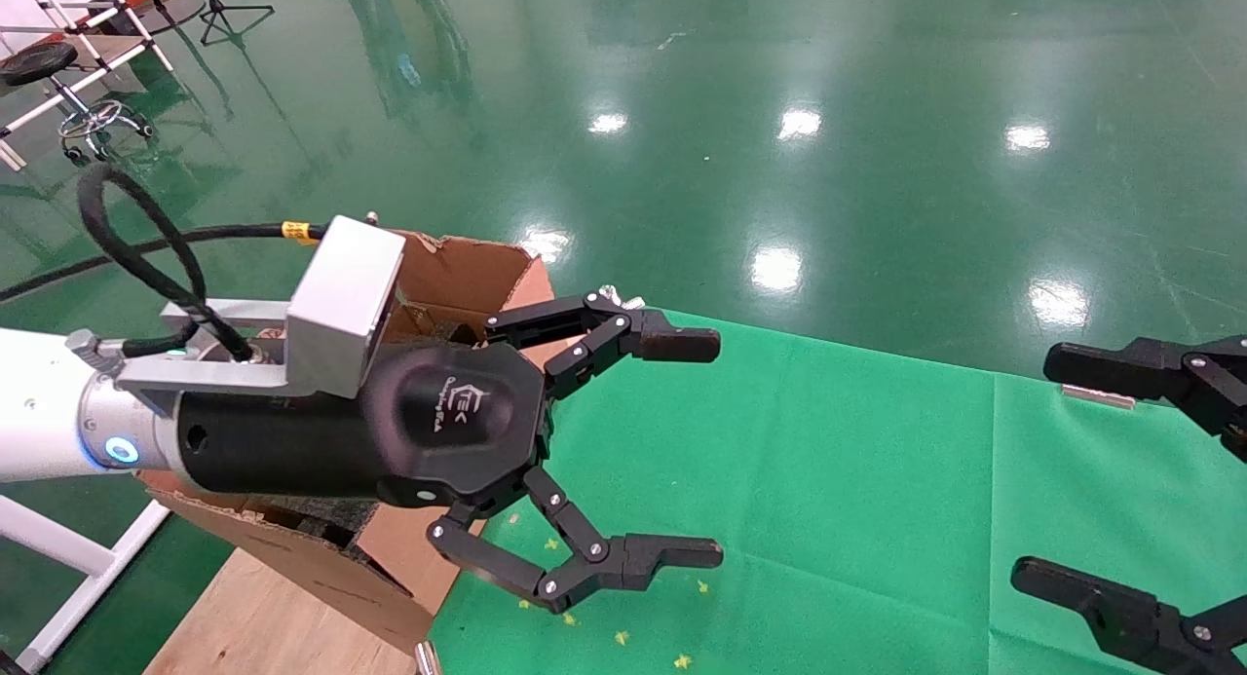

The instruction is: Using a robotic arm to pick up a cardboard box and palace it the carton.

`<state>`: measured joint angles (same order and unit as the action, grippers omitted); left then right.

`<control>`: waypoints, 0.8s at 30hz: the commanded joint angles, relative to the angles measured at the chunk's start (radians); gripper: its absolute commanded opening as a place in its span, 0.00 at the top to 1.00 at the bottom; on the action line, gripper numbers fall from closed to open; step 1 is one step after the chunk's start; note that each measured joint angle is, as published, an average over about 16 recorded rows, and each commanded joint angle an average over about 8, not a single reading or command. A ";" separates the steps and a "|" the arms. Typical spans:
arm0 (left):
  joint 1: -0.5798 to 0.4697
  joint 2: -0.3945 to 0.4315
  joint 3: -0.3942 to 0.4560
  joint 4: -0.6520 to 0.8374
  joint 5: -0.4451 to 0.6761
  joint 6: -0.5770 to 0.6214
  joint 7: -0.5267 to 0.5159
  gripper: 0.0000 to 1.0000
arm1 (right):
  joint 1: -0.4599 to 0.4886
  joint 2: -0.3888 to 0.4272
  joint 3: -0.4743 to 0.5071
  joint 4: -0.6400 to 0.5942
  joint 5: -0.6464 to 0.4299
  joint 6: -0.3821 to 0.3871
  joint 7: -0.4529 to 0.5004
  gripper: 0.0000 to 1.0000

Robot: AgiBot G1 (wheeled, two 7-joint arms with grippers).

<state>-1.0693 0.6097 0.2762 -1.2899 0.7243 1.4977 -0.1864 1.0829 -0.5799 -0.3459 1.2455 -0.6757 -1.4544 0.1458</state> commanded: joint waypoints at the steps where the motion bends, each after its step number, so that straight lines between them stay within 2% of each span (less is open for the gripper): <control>1: -0.001 0.000 0.001 0.001 0.001 -0.001 0.000 0.00 | 0.000 0.000 0.000 0.000 0.000 0.000 0.000 0.00; 24: -0.004 0.001 0.003 0.005 0.005 -0.002 -0.001 0.00 | 0.000 0.000 0.000 0.000 0.000 0.000 0.000 0.00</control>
<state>-1.0736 0.6111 0.2792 -1.2847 0.7297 1.4953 -0.1877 1.0829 -0.5799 -0.3459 1.2455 -0.6757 -1.4544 0.1458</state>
